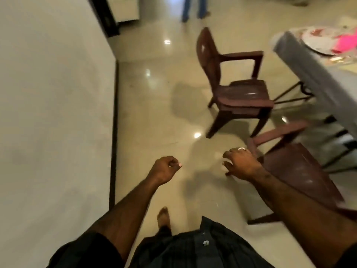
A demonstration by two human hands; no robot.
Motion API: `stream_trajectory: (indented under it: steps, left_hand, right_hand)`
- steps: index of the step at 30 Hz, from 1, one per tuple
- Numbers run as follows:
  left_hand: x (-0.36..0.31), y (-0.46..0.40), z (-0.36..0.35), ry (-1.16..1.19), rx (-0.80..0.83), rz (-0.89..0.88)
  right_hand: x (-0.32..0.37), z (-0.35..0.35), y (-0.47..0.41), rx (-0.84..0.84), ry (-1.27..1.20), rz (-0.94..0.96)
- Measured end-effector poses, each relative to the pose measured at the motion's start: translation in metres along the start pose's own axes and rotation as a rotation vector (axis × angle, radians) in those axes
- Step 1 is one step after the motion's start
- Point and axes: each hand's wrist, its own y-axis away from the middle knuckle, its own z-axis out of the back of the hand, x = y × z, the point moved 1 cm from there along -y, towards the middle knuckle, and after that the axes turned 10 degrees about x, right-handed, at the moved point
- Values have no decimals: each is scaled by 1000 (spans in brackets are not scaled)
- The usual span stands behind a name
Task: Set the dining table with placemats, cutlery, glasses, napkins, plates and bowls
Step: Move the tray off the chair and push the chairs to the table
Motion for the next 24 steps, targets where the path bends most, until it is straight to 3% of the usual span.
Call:
stream_trajectory:
  steps: [3,6,11,14,17,20,24]
  left_hand:
    - [-64,-52,1,-208,172,-225]
    - [-135,-82,-17,-406,310,-481]
    - [-221,-101,-70,-751,416,-905]
    - [-242,-108,-101,-999,414,-1165]
    - [-250,-113,-127,-1281,533,-1241]
    - [-253,-117,-141,-1368,625,-1284]
    - [-260,-132,-145,-1497,568,-1442]
  right_hand:
    - [-1,-5,40,-214,-44,-53]
    - [2,-14,78,-343,-151,-263]
    - [-15,-54,131,-374,-391,-581]
    - [-17,-78,155,-365,-434,-661]
    - [-16,-91,173,-280,-513,-696]
    - [-12,-94,193,-270,-478,-743]
    - [0,-105,199,-317,-367,-941]
